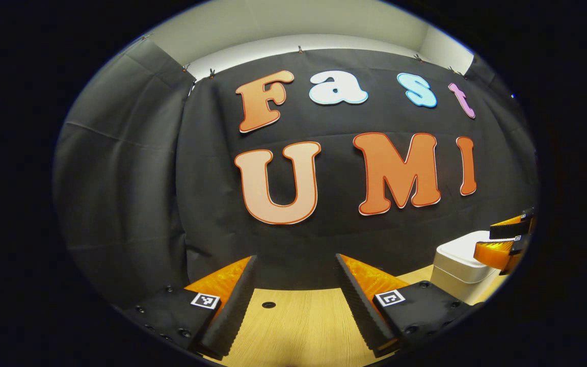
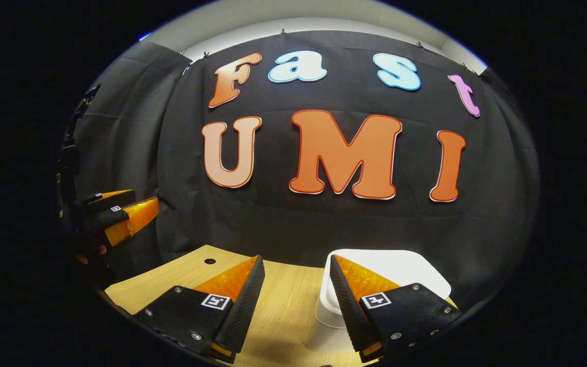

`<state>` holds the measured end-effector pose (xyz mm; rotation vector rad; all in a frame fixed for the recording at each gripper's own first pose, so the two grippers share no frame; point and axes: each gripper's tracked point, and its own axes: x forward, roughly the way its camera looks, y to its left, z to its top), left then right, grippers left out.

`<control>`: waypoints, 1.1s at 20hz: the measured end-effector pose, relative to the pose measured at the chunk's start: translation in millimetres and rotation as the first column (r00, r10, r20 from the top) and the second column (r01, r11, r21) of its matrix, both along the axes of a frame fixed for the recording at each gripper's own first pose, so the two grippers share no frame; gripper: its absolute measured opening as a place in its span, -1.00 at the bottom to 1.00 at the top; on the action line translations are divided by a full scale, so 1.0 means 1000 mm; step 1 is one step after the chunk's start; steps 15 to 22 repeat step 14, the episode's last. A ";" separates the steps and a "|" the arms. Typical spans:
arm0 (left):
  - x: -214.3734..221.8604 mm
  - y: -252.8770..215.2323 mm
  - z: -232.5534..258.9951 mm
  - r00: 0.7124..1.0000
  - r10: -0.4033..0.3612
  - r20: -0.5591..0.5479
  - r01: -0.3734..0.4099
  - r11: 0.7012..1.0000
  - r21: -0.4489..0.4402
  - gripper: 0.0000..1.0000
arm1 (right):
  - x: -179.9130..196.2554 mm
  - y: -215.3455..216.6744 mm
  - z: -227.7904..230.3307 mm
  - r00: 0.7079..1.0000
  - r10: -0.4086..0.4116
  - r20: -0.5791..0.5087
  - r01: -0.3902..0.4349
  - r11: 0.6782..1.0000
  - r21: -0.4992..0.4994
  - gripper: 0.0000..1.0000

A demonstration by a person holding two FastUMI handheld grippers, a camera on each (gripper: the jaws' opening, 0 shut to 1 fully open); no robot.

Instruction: Press the lid of the desktop garbage bin to open it, pick up the crumpled paper on the desktop and throw it into the bin, then pick up the pop can on the desktop and drop it into the bin, and finally close the garbage bin lid.

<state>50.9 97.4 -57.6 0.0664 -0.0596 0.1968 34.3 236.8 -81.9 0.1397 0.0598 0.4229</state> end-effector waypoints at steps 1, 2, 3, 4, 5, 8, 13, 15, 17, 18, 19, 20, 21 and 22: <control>0.001 -0.002 0.000 1.000 -0.004 -0.001 0.004 1.000 0.002 0.89 | 0.000 -0.001 0.000 1.000 0.001 0.001 -0.001 1.000 0.001 0.57; 0.002 -0.005 0.000 1.000 -0.008 -0.002 0.008 1.000 0.003 0.89 | 0.001 -0.002 -0.001 1.000 0.001 0.002 -0.001 1.000 -0.001 0.57; 0.002 -0.008 0.000 1.000 -0.011 -0.004 0.011 1.000 0.003 0.89 | 0.001 -0.002 -0.001 1.000 0.004 0.004 -0.004 1.000 0.000 0.57; 0.003 -0.011 0.001 1.000 -0.013 -0.004 0.013 1.000 0.003 0.79 | 0.002 -0.003 -0.001 1.000 0.004 0.003 -0.004 1.000 0.000 0.57; 0.002 -0.012 0.001 1.000 -0.015 -0.003 0.015 1.000 0.003 0.79 | 0.003 -0.003 -0.001 1.000 0.008 0.003 -0.008 1.000 0.002 0.57; 0.003 -0.017 0.005 1.000 -0.009 -0.002 0.009 1.000 0.009 0.94 | 0.006 -0.004 -0.003 1.000 0.017 0.005 -0.017 1.000 0.004 0.57; 0.001 -0.024 0.006 1.000 -0.001 -0.008 0.001 1.000 0.020 0.94 | 0.010 -0.010 -0.004 1.000 0.024 -0.001 -0.024 1.000 0.016 0.58; 0.002 -0.025 0.006 1.000 -0.002 -0.008 0.002 1.000 0.021 0.94 | 0.010 -0.010 -0.004 1.000 0.025 -0.001 -0.025 1.000 0.017 0.59; 0.002 -0.025 0.006 1.000 -0.002 -0.008 0.002 1.000 0.021 0.94 | 0.010 -0.010 -0.004 1.000 0.025 -0.001 -0.025 1.000 0.017 0.59; 0.002 -0.025 0.006 1.000 -0.002 -0.008 0.002 1.000 0.021 0.94 | 0.010 -0.010 -0.004 1.000 0.025 -0.001 -0.025 1.000 0.017 0.59; 0.002 -0.025 0.006 1.000 -0.002 -0.008 0.002 1.000 0.021 0.94 | 0.010 -0.010 -0.004 1.000 0.025 -0.001 -0.025 1.000 0.017 0.59; 0.002 -0.025 0.006 1.000 -0.002 -0.008 0.002 1.000 0.021 0.94 | 0.010 -0.010 -0.004 1.000 0.025 -0.001 -0.025 1.000 0.017 0.59; 0.002 -0.025 0.006 1.000 -0.002 -0.008 0.002 1.000 0.021 0.94 | 0.010 -0.010 -0.004 1.000 0.025 -0.001 -0.025 1.000 0.017 0.59; 0.002 -0.025 0.006 1.000 -0.002 -0.008 0.002 1.000 0.021 0.94 | 0.010 -0.010 -0.004 1.000 0.025 -0.001 -0.025 1.000 0.017 0.59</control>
